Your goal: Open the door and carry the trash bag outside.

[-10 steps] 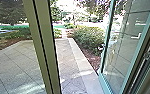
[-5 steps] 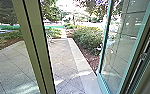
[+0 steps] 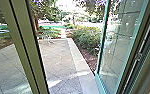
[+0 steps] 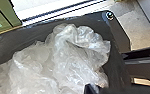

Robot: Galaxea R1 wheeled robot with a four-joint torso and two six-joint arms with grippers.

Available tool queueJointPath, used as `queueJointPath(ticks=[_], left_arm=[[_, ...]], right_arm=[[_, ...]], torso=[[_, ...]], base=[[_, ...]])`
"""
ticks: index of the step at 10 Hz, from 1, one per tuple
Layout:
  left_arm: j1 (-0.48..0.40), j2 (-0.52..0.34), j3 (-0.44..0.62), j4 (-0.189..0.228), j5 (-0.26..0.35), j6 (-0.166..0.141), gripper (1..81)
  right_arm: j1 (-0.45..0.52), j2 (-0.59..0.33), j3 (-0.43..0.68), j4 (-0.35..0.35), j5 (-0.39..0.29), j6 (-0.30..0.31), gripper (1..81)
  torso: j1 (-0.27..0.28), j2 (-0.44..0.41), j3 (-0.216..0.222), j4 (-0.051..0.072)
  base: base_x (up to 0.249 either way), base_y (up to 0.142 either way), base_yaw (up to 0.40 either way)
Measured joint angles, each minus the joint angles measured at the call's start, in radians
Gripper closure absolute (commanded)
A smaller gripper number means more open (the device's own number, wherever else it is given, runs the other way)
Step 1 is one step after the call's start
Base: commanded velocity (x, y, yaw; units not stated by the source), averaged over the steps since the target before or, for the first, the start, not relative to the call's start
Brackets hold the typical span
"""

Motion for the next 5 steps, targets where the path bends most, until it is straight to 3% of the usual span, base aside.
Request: queueJointPath(ticks=[5], left_arm=[[0.0,0.0,0.0,0.0,0.0,0.0,81.1]], right_arm=[[0.0,0.003,0.0,0.0,0.0,0.0,1.0]], torso=[[0.0,0.0,0.0,0.0]], base=[[0.0,-0.118,0.0]])
